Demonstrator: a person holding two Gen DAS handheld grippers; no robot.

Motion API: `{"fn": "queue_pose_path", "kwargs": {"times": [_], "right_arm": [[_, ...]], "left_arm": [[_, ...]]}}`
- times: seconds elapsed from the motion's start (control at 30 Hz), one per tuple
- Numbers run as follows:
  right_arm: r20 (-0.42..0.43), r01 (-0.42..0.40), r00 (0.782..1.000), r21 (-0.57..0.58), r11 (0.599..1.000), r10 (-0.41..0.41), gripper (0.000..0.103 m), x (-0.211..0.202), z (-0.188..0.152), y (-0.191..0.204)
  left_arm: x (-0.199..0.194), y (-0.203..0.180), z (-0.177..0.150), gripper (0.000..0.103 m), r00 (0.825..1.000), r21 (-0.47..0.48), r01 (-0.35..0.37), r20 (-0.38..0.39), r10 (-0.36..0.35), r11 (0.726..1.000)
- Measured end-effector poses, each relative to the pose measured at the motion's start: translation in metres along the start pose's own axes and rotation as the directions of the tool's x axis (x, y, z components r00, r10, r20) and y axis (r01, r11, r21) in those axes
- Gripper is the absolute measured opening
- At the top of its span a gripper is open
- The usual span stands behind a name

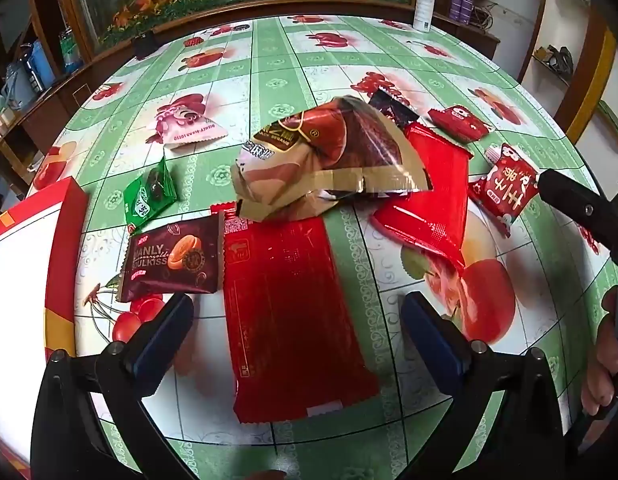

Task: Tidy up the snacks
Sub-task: 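Close the left gripper on the long red wafer pack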

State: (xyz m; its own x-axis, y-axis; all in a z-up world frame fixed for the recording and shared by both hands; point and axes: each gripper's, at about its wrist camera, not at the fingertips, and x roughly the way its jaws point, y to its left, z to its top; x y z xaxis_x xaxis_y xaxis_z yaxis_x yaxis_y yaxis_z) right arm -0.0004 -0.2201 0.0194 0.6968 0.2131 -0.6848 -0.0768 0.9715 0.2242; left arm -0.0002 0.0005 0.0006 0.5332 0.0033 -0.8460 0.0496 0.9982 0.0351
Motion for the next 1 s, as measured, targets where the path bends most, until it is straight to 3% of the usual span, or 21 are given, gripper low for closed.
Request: {"fn": "queue_pose_path", "kwargs": {"times": [0.47, 0.6, 0.73, 0.8, 1.0], "right_arm": [[-0.007, -0.005, 1.000, 0.007, 1.000, 0.005, 0.103, -0.001, 0.001, -0.002], [-0.008, -0.011, 1.000, 0.016, 1.000, 0.011, 0.103, 0.002, -0.002, -0.003], [-0.010, -0.034, 0.999, 0.029, 0.999, 0.034, 0.103, 0.000, -0.002, -0.005], [-0.012, -0.041, 0.999, 0.028, 0.999, 0.041, 0.103, 0.000, -0.002, -0.004], [0.018, -0.042, 0.999, 0.049, 0.998, 0.041, 0.103, -0.006, -0.002, -0.006]], "left_arm": [[-0.001, 0.012, -0.011, 0.103, 0.999, -0.030, 0.045, -0.021, -0.045, 0.999], [-0.015, 0.035, -0.019, 0.103, 0.995, -0.109, 0.097, -0.010, -0.099, 0.989], [-0.030, 0.048, -0.020, 0.103, 0.999, -0.131, 0.028, 0.031, -0.024, 0.991], [-0.032, 0.044, -0.018, 0.103, 0.999, -0.136, 0.025, 0.036, -0.020, 0.990], [-0.007, 0.016, -0.015, 0.103, 0.997, -0.071, 0.024, -0.070, -0.029, 0.997]]}}
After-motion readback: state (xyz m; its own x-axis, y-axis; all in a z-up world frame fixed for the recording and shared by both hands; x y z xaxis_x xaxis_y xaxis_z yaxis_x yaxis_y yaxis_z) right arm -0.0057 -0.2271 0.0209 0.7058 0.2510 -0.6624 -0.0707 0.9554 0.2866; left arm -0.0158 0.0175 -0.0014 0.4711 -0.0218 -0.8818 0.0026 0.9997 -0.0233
